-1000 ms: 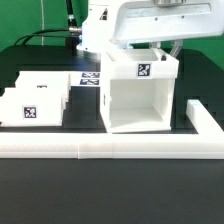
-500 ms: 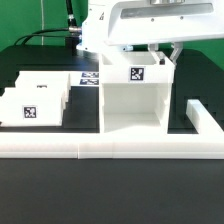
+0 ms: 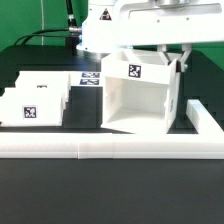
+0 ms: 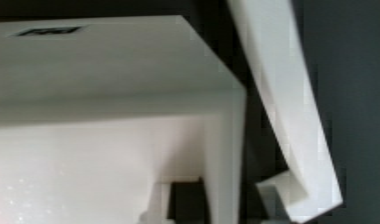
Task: Assemble drawer
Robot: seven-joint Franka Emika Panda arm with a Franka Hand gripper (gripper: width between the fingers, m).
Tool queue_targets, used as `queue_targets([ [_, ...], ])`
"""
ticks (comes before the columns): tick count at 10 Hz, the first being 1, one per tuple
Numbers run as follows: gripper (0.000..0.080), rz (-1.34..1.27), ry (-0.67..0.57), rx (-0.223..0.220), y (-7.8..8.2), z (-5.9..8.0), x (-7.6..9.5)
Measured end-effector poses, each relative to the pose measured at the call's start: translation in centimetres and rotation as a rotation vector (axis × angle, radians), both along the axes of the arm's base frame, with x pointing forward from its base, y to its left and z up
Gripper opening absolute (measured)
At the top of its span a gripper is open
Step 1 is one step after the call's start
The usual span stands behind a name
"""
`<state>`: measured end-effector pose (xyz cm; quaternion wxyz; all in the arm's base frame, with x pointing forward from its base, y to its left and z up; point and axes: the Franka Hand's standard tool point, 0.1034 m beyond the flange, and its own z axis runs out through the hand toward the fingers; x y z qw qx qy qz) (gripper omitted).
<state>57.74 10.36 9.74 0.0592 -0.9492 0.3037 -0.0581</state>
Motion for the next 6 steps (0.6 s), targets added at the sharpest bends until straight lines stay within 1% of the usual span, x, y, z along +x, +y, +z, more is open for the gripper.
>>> queue_targets([
  [1, 0.0042, -0.085, 0.002, 0.014, 0.22, 0.16, 0.98],
  [2, 0.0042, -0.115, -0.002, 0.023, 0.30, 0.37, 0.90],
  [6, 0.0044, -0.268, 0.011, 0.052, -0.04, 0.35, 0.96],
])
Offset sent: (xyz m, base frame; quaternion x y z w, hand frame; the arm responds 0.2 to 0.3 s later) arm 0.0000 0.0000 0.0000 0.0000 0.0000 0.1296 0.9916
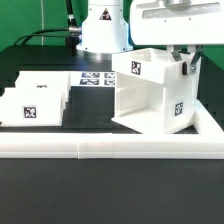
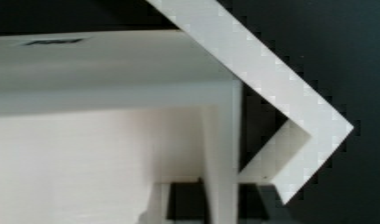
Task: Assemble drawer
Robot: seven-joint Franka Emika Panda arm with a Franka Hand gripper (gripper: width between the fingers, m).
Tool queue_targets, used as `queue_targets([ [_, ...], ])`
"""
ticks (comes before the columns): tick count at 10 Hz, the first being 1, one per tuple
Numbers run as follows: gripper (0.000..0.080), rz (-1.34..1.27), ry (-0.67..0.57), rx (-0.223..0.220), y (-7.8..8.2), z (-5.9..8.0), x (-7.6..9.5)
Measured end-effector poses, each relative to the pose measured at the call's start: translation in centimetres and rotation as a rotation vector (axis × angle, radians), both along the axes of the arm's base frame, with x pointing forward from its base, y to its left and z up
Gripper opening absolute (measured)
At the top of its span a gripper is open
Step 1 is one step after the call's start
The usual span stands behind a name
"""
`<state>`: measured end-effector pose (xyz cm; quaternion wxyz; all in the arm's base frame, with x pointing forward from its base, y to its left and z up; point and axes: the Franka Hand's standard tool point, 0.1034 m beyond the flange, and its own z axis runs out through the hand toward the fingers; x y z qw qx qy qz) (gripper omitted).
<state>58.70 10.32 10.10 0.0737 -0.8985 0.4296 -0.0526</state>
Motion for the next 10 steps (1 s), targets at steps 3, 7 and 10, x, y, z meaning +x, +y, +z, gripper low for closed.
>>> queue_targets([
  [3, 0.0044, -0.354, 0.047, 0.052, -0.5, -0.3, -0.2],
  [7, 0.0044, -0.584, 0.063, 0.104, -0.7, -0.3, 1.7],
  [10, 0.0044, -0.599, 0.064, 0.113, -0.9, -0.3, 4.1],
])
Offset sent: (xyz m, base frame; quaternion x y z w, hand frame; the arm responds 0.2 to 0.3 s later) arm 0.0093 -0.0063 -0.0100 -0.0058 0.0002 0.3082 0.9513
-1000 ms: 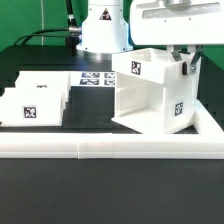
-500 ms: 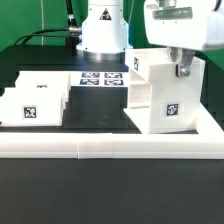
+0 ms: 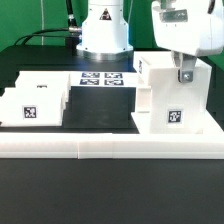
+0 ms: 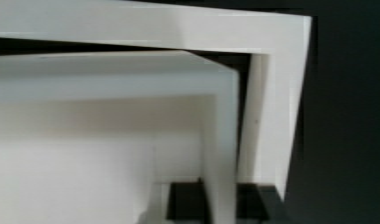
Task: Assemble drawer
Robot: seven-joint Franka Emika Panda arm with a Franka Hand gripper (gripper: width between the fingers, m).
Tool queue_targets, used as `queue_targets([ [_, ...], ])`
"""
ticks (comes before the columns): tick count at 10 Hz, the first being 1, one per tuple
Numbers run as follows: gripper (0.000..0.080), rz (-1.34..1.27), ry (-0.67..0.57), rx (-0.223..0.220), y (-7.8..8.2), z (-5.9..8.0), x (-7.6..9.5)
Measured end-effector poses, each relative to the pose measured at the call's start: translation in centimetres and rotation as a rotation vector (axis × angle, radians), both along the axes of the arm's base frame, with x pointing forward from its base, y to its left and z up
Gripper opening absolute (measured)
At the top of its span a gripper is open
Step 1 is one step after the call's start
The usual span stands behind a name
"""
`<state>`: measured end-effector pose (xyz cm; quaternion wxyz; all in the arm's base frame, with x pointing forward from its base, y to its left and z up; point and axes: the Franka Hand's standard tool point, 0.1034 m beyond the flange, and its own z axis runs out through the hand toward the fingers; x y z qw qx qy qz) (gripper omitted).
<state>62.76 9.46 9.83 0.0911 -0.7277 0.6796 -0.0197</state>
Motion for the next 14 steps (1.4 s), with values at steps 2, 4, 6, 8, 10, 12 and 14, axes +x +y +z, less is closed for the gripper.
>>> queue_targets([
  [2, 0.0044, 0.001, -0.003, 0.001, 0.1, 0.0, 1.3],
  [4, 0.0044, 0.002, -0.001, 0.001, 0.1, 0.1, 2.1],
  [6, 0.0044, 0.008, 0.000, 0.001, 0.1, 0.1, 2.1],
  [8, 0.0132, 0.017, -0.008, -0.001, 0.1, 0.2, 2.2],
  [10, 0.0361, 0.029, -0.019, -0.003, 0.2, 0.4, 2.4],
  [12, 0.0612, 0.040, -0.026, -0.004, 0.3, 0.6, 2.5],
  [14, 0.0645, 0.049, -0.028, -0.006, 0.4, 0.6, 2.6],
])
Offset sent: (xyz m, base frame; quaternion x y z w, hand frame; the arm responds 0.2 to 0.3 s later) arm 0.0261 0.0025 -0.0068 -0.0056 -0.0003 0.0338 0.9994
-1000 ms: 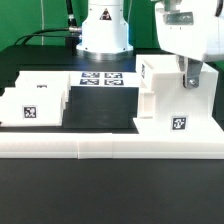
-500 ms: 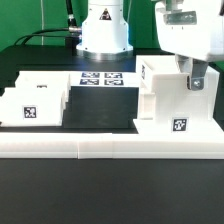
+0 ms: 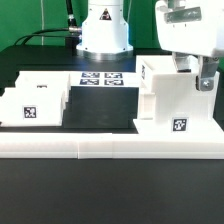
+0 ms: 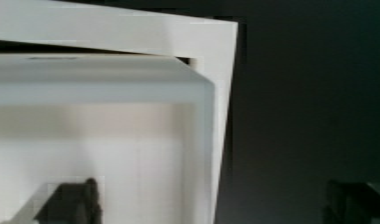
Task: Assemble drawer
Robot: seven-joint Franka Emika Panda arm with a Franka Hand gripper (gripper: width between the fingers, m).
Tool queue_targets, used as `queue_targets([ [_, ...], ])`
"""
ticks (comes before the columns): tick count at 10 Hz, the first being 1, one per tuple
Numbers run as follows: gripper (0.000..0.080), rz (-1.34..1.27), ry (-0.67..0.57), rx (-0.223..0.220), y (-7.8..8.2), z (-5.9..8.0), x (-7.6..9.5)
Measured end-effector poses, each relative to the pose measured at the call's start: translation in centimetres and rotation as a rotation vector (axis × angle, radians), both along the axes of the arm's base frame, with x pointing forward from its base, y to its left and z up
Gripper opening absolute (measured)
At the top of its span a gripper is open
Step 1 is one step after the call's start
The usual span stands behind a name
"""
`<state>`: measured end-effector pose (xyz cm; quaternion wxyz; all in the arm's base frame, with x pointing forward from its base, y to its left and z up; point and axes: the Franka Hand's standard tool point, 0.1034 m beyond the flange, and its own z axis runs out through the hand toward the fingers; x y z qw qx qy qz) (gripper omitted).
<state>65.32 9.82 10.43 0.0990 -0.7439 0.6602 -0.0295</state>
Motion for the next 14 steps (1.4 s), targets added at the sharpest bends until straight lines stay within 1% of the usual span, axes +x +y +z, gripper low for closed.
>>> queue_targets([
  [1, 0.0645, 0.004, -0.001, -0.001, 0.0, 0.0, 0.0],
  [2, 0.0648, 0.071, -0.008, -0.010, 0.1, 0.3, -0.2],
  [4, 0.0649, 0.240, -0.028, -0.011, 0.2, 2.5, -2.1],
  [6, 0.0649, 0.440, -0.039, -0.027, -0.4, 4.3, -3.4],
  [7, 0.0649, 0.429, -0.039, -0.026, -0.3, 4.2, -3.4],
  [8, 0.0649, 0.482, -0.043, -0.037, -0.3, 4.0, -3.4],
  [9, 0.0649, 0.597, -0.050, -0.055, -0.3, 3.9, -3.6],
  [10, 0.0649, 0.714, -0.038, -0.069, -0.1, 3.6, -4.2],
  [11, 0.0649, 0.900, -0.036, -0.092, -0.6, 3.5, -4.8],
  [12, 0.0649, 1.026, -0.034, -0.105, -1.5, 3.5, -5.2],
  [14, 0.0649, 1.193, -0.045, -0.134, -2.3, 3.7, -5.4],
])
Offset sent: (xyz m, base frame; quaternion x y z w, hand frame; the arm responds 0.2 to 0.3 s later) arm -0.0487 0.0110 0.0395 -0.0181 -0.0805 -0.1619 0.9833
